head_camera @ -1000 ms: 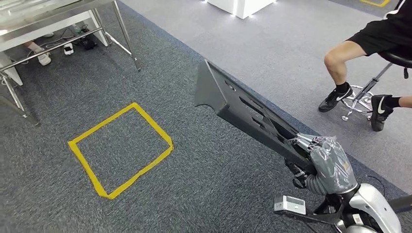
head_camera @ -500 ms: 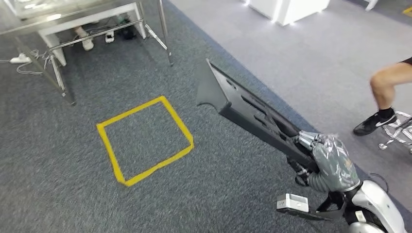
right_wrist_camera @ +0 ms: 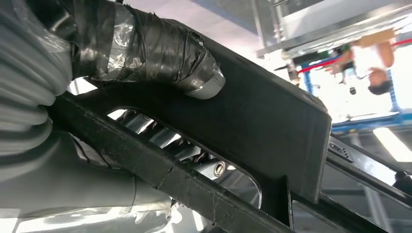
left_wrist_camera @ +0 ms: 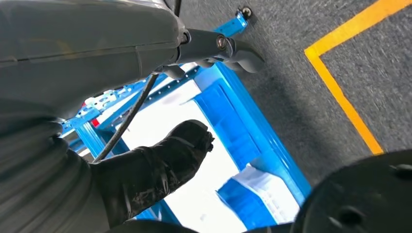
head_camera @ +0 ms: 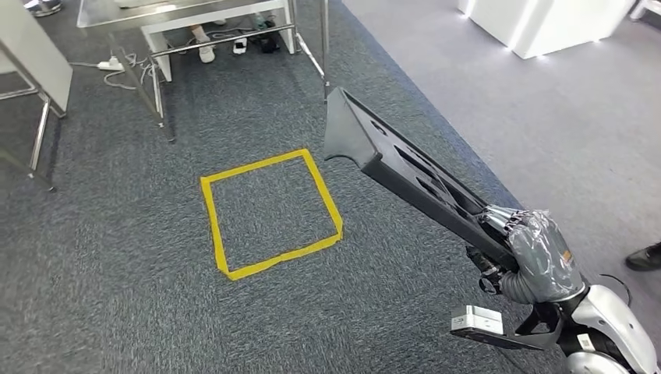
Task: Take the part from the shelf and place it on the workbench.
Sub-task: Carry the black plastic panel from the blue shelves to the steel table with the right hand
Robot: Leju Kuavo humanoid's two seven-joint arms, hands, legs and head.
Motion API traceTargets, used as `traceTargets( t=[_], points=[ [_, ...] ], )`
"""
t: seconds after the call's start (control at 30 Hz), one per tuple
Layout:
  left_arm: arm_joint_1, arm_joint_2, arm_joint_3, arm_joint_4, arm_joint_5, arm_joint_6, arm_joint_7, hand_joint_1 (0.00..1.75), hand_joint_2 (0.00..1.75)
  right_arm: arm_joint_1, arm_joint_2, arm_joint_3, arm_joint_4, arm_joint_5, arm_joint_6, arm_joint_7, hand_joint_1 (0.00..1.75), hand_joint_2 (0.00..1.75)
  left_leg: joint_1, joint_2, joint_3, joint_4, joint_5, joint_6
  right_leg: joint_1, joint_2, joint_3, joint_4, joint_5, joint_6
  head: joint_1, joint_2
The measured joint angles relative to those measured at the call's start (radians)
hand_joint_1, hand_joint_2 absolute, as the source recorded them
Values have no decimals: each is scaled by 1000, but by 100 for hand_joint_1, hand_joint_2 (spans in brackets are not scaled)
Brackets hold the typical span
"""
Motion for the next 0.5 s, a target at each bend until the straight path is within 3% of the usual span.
traceTargets(
  t=[0.07,0.1,0.17,0.23,0.27,0.3,0.33,0.37,0.43,0.5],
  points=[
    [0,2,0,0,1,-1,-2,0,175,-3,-1,-3,2,-2,4,1,175,175,-4,-23,5,-10,-4,9,1,-26,12,-6,-8,12,0,0],
    [2,2,0,0,1,-1,-2,0,175,-5,-2,-4,3,-3,6,1,175,175,-2,-39,14,-19,-4,13,-1,-23,21,-5,-15,19,0,0],
    [2,3,0,0,1,-2,-2,0,175,-9,-4,-8,3,-6,7,1,175,175,6,-65,37,-36,-3,24,-5,31,7,49,-47,26,1,0],
    [-2,2,0,0,2,-2,-3,0,175,-11,-6,-12,5,-8,10,1,175,175,10,-92,47,-40,-6,33,-8,102,-71,184,-96,29,1,0],
    [-3,2,0,0,2,-3,-3,0,175,-10,-7,-13,7,-9,12,1,175,175,11,-107,49,-39,-9,36,-9,116,-116,247,-111,31,1,0],
    [-4,2,0,0,3,-3,-3,0,175,-10,-8,-13,10,-10,14,1,175,175,11,-123,53,-38,-13,37,-10,121,-149,281,-105,32,1,0],
    [-4,1,0,0,3,-4,-4,0,175,-9,-8,-13,12,-11,14,1,175,175,11,-140,58,-35,-18,36,-11,123,-162,276,-78,34,1,0],
    [-3,1,0,0,3,-4,-5,0,175,-10,-8,-14,13,-11,14,2,175,175,12,-156,66,-32,-24,34,-14,128,-155,231,-31,36,1,0],
    [-3,0,0,0,4,-5,-6,0,175,-11,-9,-17,15,-11,14,4,175,175,13,-186,77,-22,-39,26,-22,172,-117,106,55,38,1,0],
    [-3,0,0,0,5,-5,-7,0,175,-14,-11,-21,17,-7,13,12,175,175,16,-207,71,-13,-49,16,-25,216,-93,34,74,32,1,0]
  ],
)
